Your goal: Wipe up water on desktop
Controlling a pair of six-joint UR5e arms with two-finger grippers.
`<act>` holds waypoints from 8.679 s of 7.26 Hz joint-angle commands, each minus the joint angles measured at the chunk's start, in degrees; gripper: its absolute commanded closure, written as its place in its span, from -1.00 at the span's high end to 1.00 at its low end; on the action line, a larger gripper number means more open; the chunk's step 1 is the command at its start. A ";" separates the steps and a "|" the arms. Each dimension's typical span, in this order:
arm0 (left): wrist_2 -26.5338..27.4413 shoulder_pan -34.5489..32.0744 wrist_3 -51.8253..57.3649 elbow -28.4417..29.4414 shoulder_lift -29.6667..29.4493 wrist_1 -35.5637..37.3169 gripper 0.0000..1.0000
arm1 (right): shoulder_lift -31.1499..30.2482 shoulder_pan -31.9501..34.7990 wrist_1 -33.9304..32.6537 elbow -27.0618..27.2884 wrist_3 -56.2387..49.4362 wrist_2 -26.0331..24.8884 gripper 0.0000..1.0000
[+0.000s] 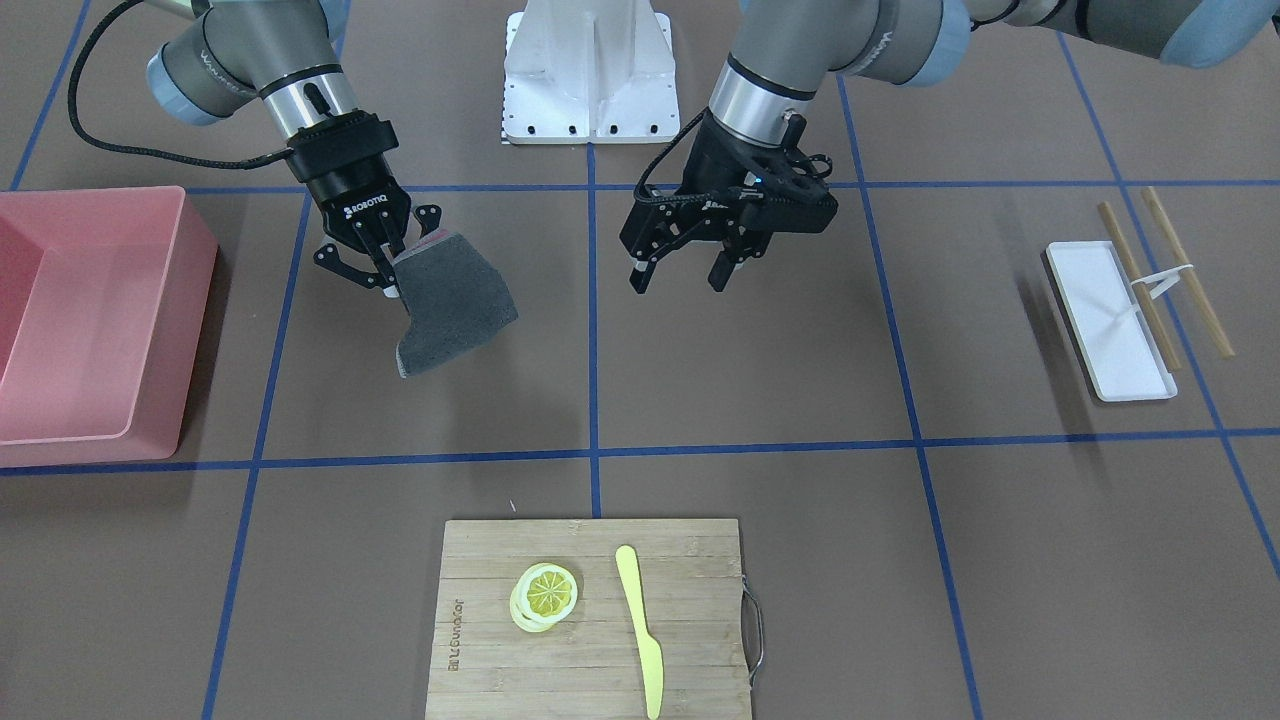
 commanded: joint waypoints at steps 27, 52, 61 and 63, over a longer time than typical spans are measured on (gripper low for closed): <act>-28.08 -54.77 89.81 14.57 29.67 16.82 0.98 | 20.22 -5.32 -60.76 -5.67 22.82 3.25 -1.00; -35.38 -54.77 84.62 14.93 31.43 16.82 0.98 | -8.11 37.29 -57.82 15.82 -19.63 43.12 -1.00; -35.38 -54.77 84.71 14.92 32.48 16.73 0.98 | -27.97 53.64 -37.70 3.60 -24.61 51.64 1.00; -35.38 -54.77 84.79 15.19 32.48 16.73 0.98 | -28.57 61.20 -39.36 2.29 -36.15 59.49 1.00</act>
